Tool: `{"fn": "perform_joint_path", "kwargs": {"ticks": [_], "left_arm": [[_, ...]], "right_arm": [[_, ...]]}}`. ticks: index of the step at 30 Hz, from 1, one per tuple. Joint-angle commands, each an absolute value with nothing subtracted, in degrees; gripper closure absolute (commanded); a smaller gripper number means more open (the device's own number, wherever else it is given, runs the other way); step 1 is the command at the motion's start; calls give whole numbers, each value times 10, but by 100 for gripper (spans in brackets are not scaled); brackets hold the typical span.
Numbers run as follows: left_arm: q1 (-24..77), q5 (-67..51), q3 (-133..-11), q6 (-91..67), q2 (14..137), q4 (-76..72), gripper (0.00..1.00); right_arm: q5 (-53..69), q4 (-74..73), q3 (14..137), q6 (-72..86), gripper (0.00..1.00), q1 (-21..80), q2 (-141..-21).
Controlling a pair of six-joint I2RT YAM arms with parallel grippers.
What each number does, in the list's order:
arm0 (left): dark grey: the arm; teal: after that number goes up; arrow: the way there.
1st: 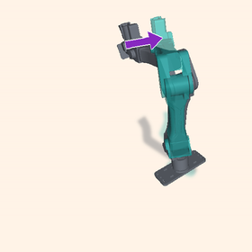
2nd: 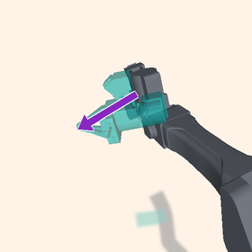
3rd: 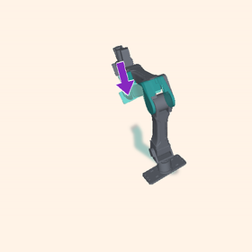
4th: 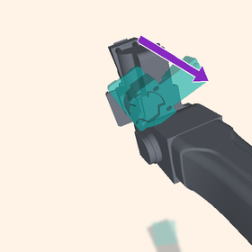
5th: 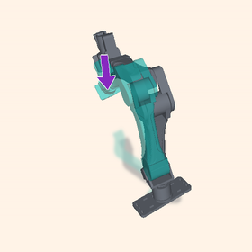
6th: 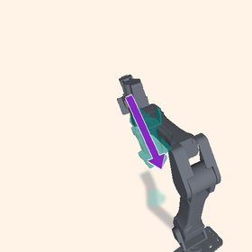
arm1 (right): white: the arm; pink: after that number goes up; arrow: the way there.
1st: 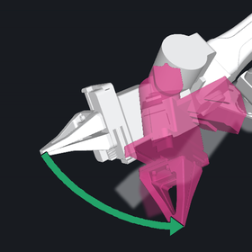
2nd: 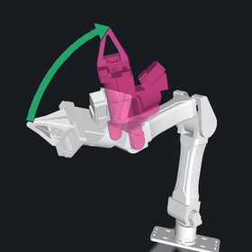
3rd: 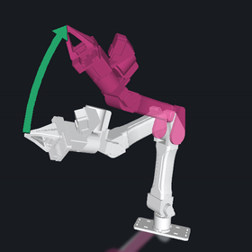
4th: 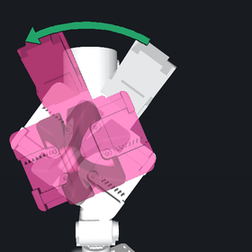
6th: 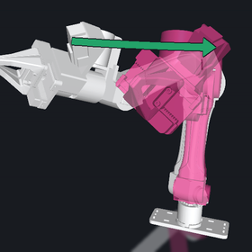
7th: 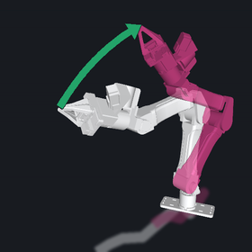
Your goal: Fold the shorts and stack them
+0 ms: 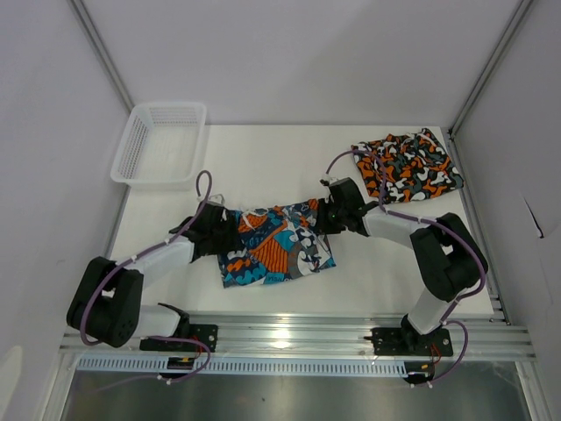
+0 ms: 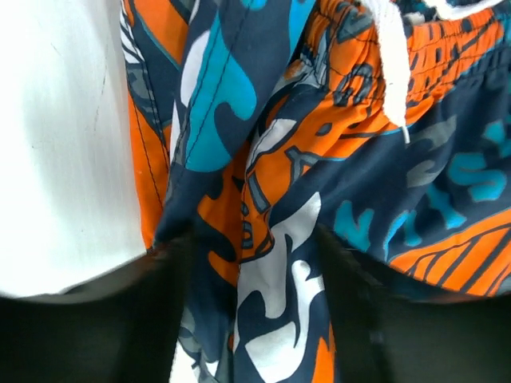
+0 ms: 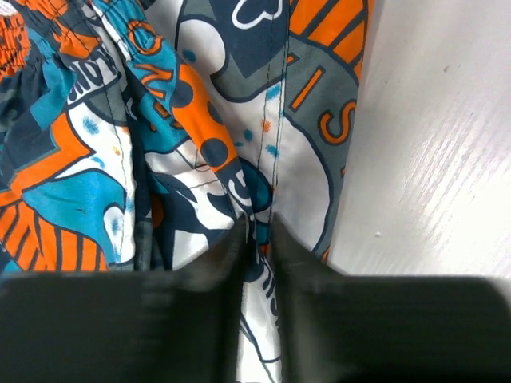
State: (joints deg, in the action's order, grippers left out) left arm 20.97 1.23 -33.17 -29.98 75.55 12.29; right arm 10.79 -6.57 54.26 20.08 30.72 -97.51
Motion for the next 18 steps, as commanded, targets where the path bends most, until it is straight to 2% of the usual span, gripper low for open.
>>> {"fn": "perform_joint_path", "kwargs": {"ticks": [1,2,3,4,7,8,9,18], "left_arm": [[207,15,-346,-299,726,120,32],[207,11,-345,-299,718,121,25],[207,10,-346,-299,711,123,23],[207,5,-346,-299,694,126,19],[207,6,-348,-301,667,138,11],[207,10,-346,-304,652,142,7],[207,12,-345,-307,645,148,3],[202,53,-323,-317,645,159,1]], "right_arm": [[95,-62,548,201,75,304,-970],[96,-62,548,201,60,304,-967],[97,-62,547,200,52,304,-959],[98,-61,545,200,40,304,-955],[93,-61,536,204,23,304,-926],[92,-60,534,203,8,304,-919],[92,-58,527,204,1,304,-911],[151,-49,514,188,1,287,-913]]}}
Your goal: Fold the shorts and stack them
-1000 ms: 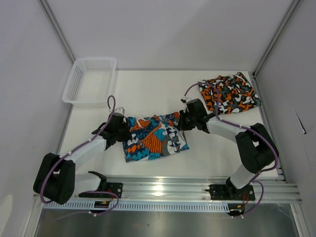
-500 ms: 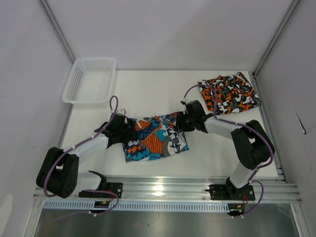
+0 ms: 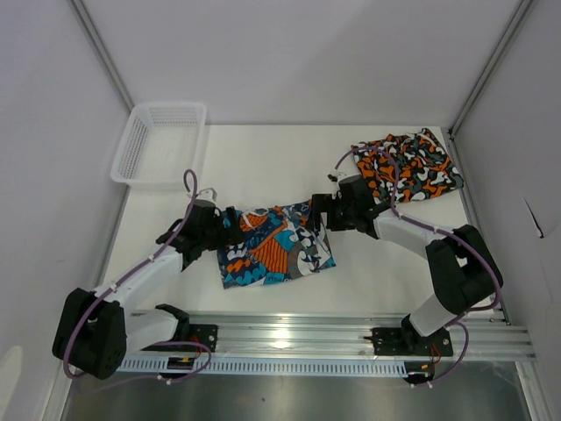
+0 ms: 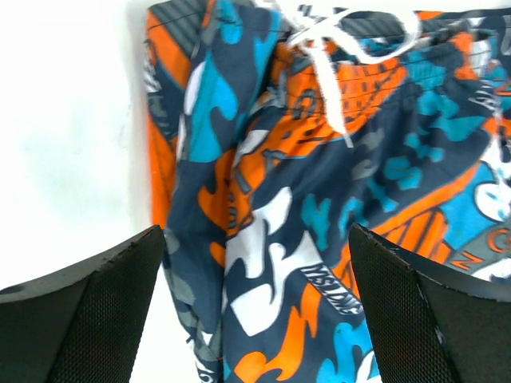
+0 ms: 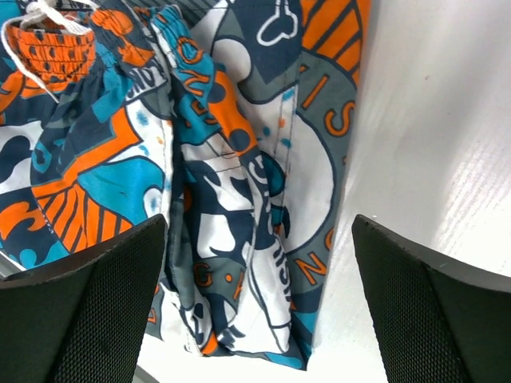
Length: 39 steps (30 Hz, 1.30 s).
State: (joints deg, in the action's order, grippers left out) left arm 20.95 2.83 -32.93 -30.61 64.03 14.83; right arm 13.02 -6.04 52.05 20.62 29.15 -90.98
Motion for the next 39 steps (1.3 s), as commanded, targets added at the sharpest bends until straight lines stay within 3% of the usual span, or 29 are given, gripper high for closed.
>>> {"fn": "perform_joint_path", "kwargs": {"ticks": [1,13,33,39], "left_arm": [[195,59,-322,-316,651,160,1],[148,-22,-321,-294,700,113,1],[148,-76,-308,-288,726,57,1],[148,-83,-294,-287,715,44,10]], "right_arm": [[149,-50,516,187,0,286,-918],[218,-17,524,185,1,280,-984],[287,45,489,185,0,280,-969],[245,26,495,175,3,303,-962]]}}
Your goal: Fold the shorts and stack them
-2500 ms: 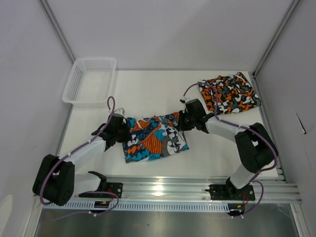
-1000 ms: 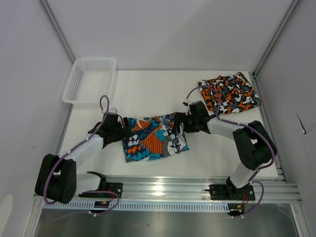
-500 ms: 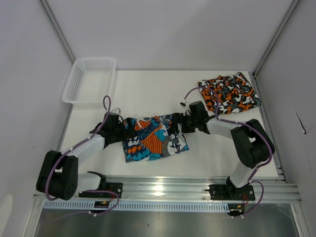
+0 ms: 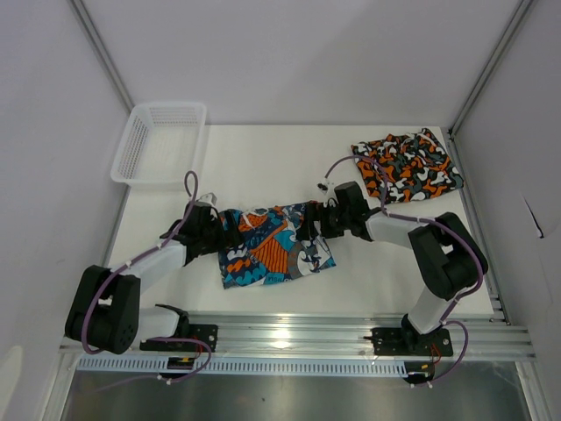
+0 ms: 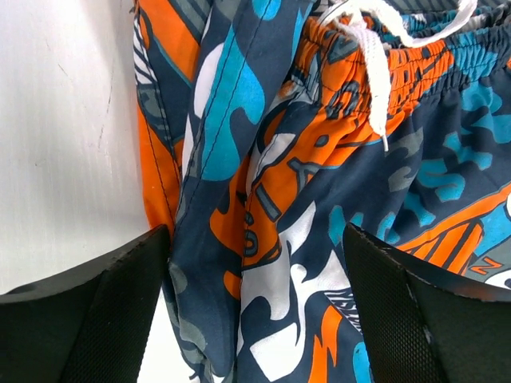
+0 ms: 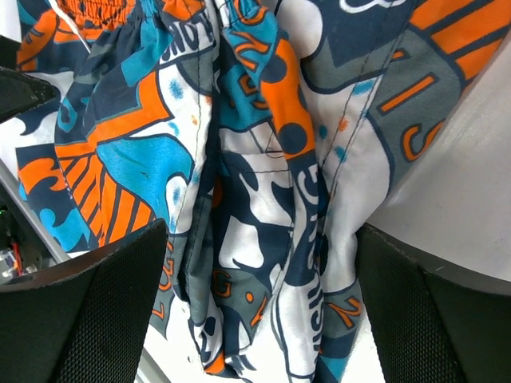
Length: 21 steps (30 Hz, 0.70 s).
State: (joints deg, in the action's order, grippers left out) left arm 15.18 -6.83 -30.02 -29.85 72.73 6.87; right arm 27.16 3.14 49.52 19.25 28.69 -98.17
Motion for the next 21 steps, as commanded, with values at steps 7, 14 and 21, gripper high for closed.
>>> {"fn": "perform_joint_path", "kwargs": {"ticks": [7,14,21], "left_arm": [[149,-91,-287,-287,708,37,21],[149,-90,-281,-291,702,32,40],[170,-69,-291,-291,722,40,49]], "right_arm": [[204,6,505,167,11,324,-962],[153,-24,523,162,39,349,-968],[128,-34,533,160,57,362,-973]]}}
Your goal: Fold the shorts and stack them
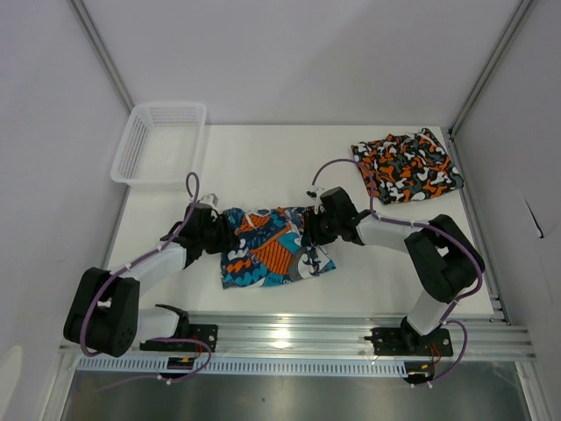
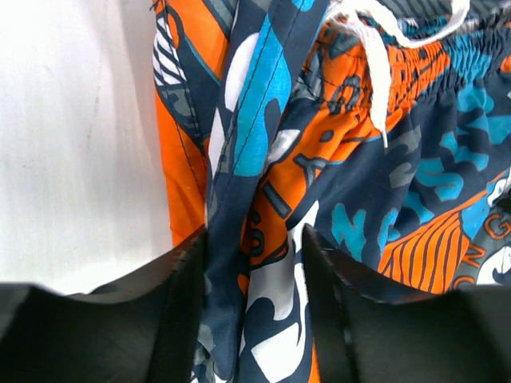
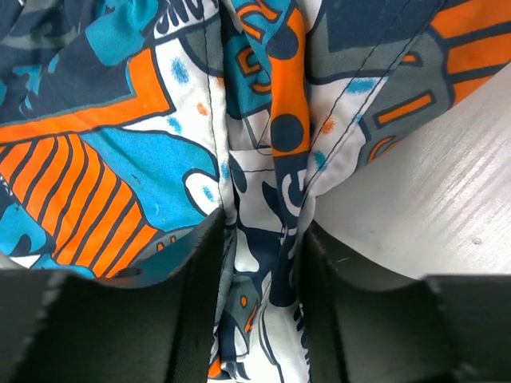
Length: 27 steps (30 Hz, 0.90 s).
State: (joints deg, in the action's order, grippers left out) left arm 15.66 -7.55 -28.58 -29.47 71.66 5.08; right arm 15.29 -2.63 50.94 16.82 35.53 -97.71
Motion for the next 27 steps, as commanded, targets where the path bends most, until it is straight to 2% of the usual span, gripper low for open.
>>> {"fn": "perform_joint_path", "kwargs": {"ticks": [1,5,8,13,14,16,17,19,20,21,23,27], "left_arm": [[172,-62,-295,-290,723,41,51],[185,-40,-308,-295,738,54,53],[188,-33,-316,-295,756,62,46],[189,-8,-331,-307,777,83,42],[189,-9,-332,-307,780,82,45],[189,-12,-333,-305,787,81,51],[190,-13,-335,-305,790,79,67],[191,-17,-336,-303,797,76,83],[192,-16,-336,-304,800,75,93],[193,-17,-335,-303,804,75,99],[199,-16,-337,-304,804,70,100],[218,-8,-345,-322,797,63,100]], "right_arm": [[127,-35,533,161,58,363,-973],[123,-37,534,162,60,363,-973],[120,-38,534,163,60,363,-973],[120,-38,534,164,67,362,-974],[120,-38,534,164,71,362,-974],[120,-37,534,165,73,361,-973],[120,-36,533,165,73,361,-973],[117,-36,532,168,76,359,-969],[114,-36,532,168,79,359,-968],[109,-35,531,170,81,359,-967],[102,-37,533,174,93,359,-962],[80,-47,544,185,100,359,-951]]}}
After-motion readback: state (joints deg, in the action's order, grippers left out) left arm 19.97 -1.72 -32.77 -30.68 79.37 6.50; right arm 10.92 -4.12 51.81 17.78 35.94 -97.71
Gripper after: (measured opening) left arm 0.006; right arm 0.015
